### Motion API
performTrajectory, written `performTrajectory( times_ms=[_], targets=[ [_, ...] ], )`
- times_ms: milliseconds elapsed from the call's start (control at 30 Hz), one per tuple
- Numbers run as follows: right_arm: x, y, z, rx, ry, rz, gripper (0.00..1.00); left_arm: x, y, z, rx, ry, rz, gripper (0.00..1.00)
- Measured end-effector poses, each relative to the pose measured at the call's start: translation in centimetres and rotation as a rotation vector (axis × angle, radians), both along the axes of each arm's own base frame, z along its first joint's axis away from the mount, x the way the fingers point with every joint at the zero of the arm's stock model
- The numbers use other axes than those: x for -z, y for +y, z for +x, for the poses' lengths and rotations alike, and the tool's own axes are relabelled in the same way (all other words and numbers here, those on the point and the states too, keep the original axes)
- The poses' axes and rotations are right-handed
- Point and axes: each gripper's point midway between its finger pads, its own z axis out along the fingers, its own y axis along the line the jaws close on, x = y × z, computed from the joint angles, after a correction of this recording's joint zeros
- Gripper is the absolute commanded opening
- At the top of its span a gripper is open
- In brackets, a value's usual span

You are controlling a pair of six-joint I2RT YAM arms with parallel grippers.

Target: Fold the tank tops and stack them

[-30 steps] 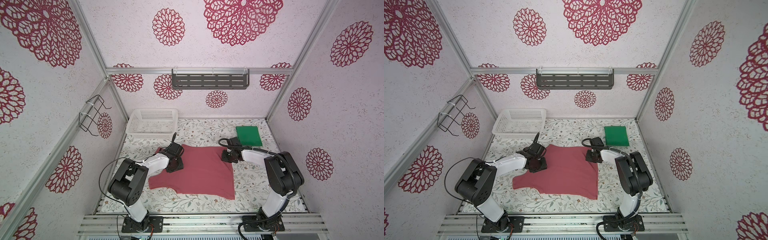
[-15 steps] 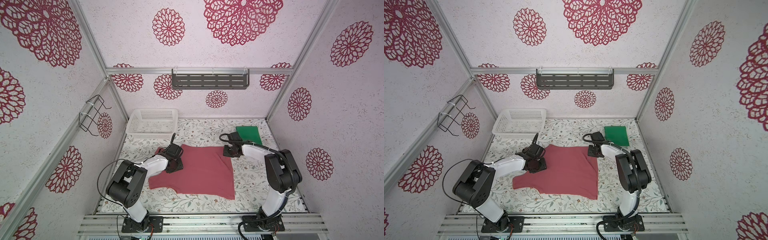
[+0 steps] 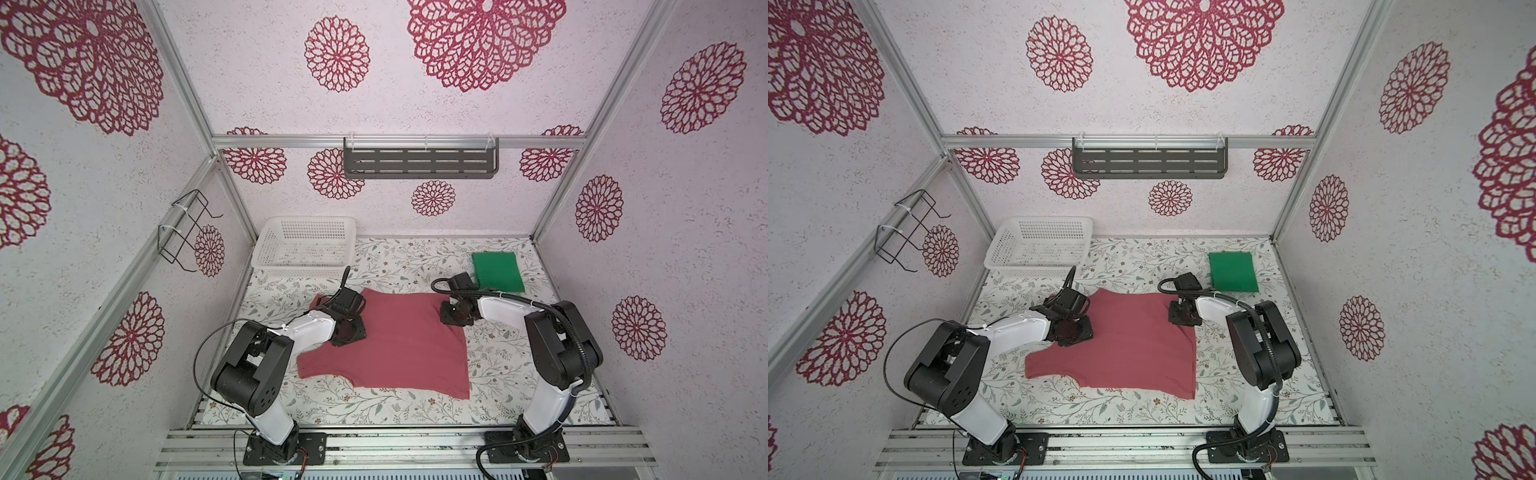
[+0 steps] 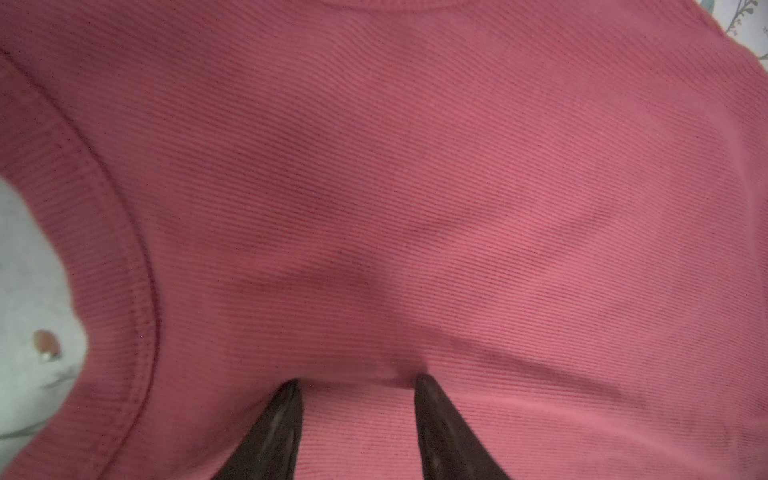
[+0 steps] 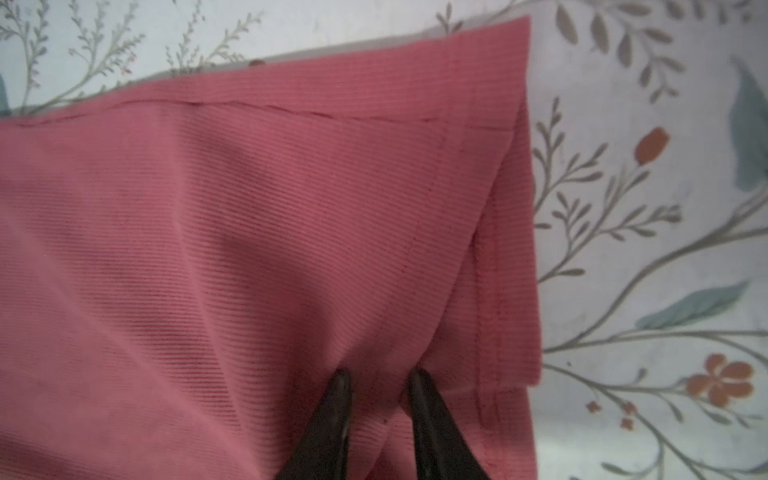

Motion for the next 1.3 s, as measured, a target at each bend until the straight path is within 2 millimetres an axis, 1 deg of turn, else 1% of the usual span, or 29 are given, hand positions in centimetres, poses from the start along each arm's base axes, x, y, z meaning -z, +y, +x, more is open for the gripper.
performTrajectory(
  times_ms=[33, 100, 333, 533, 567, 600, 667, 700, 733, 833, 900, 967, 1100, 1200, 1300],
  targets=[
    [0.1, -0.1, 0.0, 0.006, 0.001, -0.008, 0.05, 0.0, 0.0, 0.0, 0.0, 0.0, 0.0, 0.48],
    [0.1, -0.2, 0.2, 0.007, 0.0, -0.026, 0.0, 0.0, 0.0, 0.0, 0.0, 0.0, 0.0, 0.48],
    [-0.7, -2.0, 0.9, 0.034, -0.015, -0.135, 0.0, 0.2, 0.1, -0.2, -0.001, 0.004, 0.0, 0.48],
    [-1.3, -4.7, 2.3, 0.05, -0.044, -0.227, 0.0, 0.2, 0.2, -0.1, -0.004, -0.002, -0.012, 0.48],
    [-1.3, -5.2, 2.5, 0.053, -0.045, -0.238, 0.02, 0.2, 0.2, -0.1, -0.005, -0.005, -0.013, 0.48],
    [-1.3, -5.7, 2.7, 0.055, -0.047, -0.247, 0.08, 0.2, 0.2, -0.1, -0.006, -0.007, -0.014, 0.48],
    [-1.5, -6.2, 2.9, 0.052, -0.049, -0.255, 0.24, 0.2, 0.3, 0.0, -0.009, -0.011, -0.016, 0.48],
    [-1.7, -6.5, 3.1, 0.049, -0.053, -0.264, 0.29, 0.2, 0.3, 0.1, -0.009, -0.013, -0.017, 0.48],
    [-1.9, -6.6, 3.3, 0.037, -0.054, -0.274, 0.3, 0.2, 0.3, 0.2, -0.011, -0.015, -0.017, 0.48],
    [-2.6, -6.7, 3.5, 0.032, -0.06, -0.276, 0.3, 0.2, 0.3, 0.2, -0.012, -0.018, -0.018, 0.48],
    [-3.1, -6.5, 3.2, 0.023, -0.061, -0.259, 0.28, 0.2, 0.4, 0.2, -0.013, -0.017, -0.017, 0.48],
    [-3.5, -5.8, 2.5, 0.004, -0.06, -0.208, 0.27, 0.2, 0.3, 0.2, -0.013, -0.018, -0.018, 0.48],
    [-4.1, -3.8, 0.5, -0.055, -0.041, -0.069, 0.24, 0.2, 0.3, 0.2, -0.012, -0.018, -0.018, 0.48],
    [-3.5, -3.0, -0.8, -0.083, -0.008, -0.014, 0.24, 0.2, 0.4, 0.2, -0.012, -0.018, -0.018, 0.48],
    [-2.6, -2.7, -1.6, -0.09, 0.029, 0.016, 0.3, 0.2, 0.4, 0.2, -0.012, -0.018, -0.018, 0.48]
  ],
)
